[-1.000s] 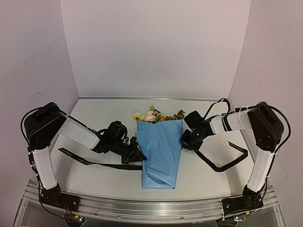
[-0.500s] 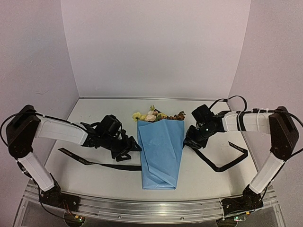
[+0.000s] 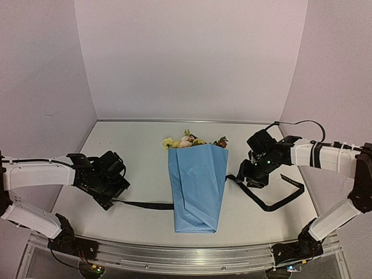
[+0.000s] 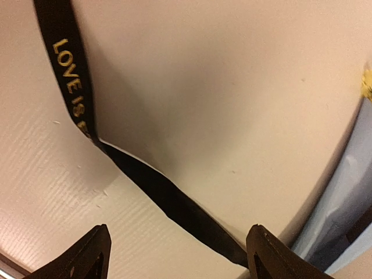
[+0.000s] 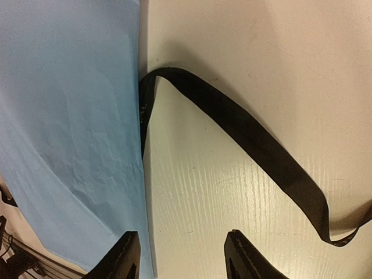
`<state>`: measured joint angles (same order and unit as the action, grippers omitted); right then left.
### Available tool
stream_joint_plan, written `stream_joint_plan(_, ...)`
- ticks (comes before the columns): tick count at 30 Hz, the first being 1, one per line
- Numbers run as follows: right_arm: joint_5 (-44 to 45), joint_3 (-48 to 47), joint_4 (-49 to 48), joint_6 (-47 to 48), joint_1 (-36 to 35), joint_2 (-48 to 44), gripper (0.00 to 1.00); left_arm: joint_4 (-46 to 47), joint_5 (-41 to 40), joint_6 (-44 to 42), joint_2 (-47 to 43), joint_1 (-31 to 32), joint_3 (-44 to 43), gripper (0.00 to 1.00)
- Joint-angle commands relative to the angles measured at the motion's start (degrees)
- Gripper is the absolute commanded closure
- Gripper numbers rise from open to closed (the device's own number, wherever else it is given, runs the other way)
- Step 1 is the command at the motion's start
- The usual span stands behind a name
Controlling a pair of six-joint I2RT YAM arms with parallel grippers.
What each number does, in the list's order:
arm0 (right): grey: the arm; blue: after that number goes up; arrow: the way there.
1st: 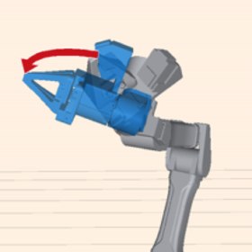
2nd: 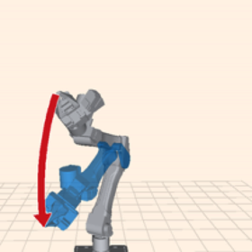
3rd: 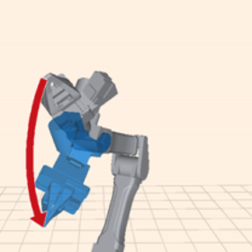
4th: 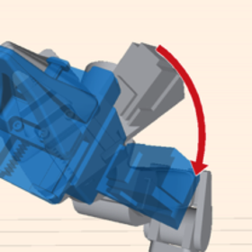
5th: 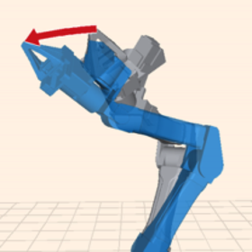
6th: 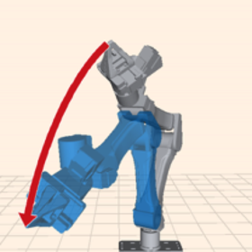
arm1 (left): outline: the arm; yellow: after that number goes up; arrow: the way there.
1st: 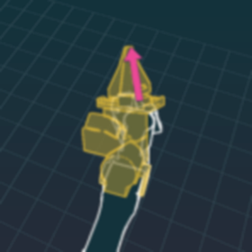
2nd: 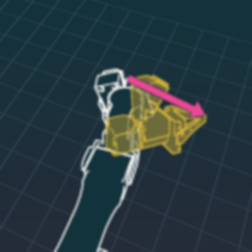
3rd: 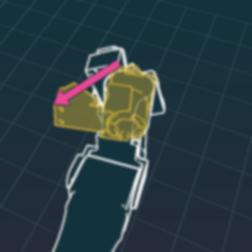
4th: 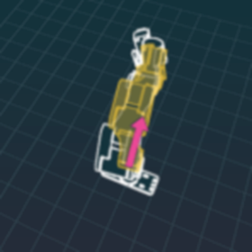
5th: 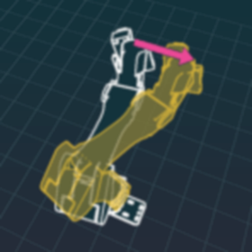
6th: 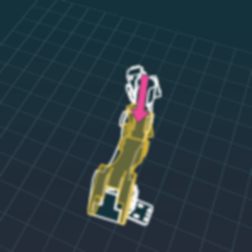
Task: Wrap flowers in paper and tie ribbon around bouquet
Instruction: Pick up the left side of the ribbon at the center of the board.
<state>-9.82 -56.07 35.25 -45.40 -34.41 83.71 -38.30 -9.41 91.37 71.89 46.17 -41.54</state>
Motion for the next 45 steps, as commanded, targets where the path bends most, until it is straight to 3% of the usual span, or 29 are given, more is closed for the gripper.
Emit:
stream_joint_plan(1,-3.43,-1.18,1.14,3.23,-1.99,1.57,0.49,-2.38,-4.66,7.13,-0.63,-1.02,2.30,0.16)
stream_joint_plan(11,-4.93,-7.90,-1.22,1.92,-7.14,11.82,0.57,8.10,0.86,0.80,4.37,-9.52,6.38,0.14)
stream_joint_plan(15,-5.03,-9.74,-0.94,0.93,-7.78,13.59,0.57,10.37,1.44,-1.51,6.90,-11.91,6.44,0.21)
stream_joint_plan(18,-5.03,-10.63,-0.59,0.80,-8.33,14.44,0.57,12.42,2.20,-3.45,9.35,-13.82,5.92,0.34)
stream_joint_plan(25,-7.20,-14.32,0.70,1.30,-9.62,18.29,0.63,15.16,1.87,-7.67,14.00,-16.09,2.85,0.86)
stream_joint_plan(28,-8.56,-16.46,1.21,1.85,-9.62,19.94,0.66,15.37,-0.17,-9.35,14.17,-16.10,1.39,0.98)
stream_joint_plan(36,-10.50,-21.65,2.81,2.72,-9.62,25.07,0.68,17.22,-10.93,-17.99,11.79,-17.18,-1.37,1.00)
stream_joint_plan(45,-10.49,-26.31,4.58,1.85,-9.71,30.06,0.67,27.39,-12.14,-30.01,10.81,-19.58,-2.16,1.00)
